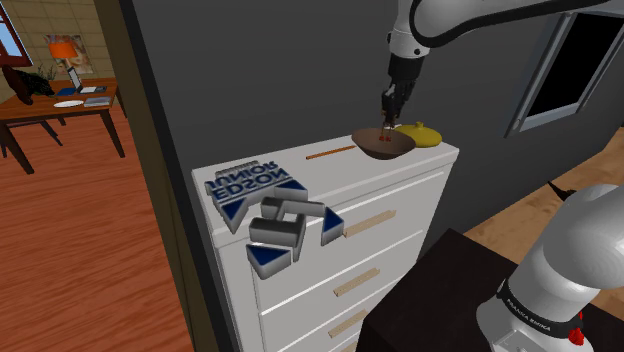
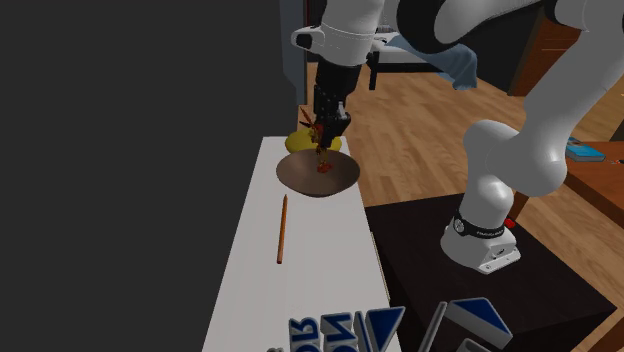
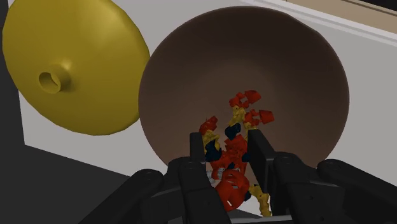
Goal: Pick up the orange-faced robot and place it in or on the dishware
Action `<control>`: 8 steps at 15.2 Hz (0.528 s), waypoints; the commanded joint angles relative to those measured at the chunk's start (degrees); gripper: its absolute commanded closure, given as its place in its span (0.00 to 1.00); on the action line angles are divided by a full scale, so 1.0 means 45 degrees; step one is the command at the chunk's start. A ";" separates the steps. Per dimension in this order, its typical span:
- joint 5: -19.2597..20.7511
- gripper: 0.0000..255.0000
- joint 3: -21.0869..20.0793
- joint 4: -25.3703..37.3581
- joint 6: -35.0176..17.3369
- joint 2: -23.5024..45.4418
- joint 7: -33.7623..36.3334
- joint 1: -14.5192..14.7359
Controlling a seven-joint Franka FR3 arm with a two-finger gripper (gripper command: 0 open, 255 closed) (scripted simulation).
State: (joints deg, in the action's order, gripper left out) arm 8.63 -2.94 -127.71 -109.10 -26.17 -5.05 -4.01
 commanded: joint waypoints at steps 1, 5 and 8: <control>0.0005 1.00 -0.0001 -0.0103 -0.0098 -0.0009 0.0017 0.0001; 0.0005 1.00 -0.0002 -0.0102 -0.0098 -0.0009 0.0017 0.0001; 0.0005 0.00 -0.0001 -0.0103 -0.0099 -0.0009 0.0017 0.0001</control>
State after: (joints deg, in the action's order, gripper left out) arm 8.66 -2.94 -128.17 -109.54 -26.20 -4.98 -4.01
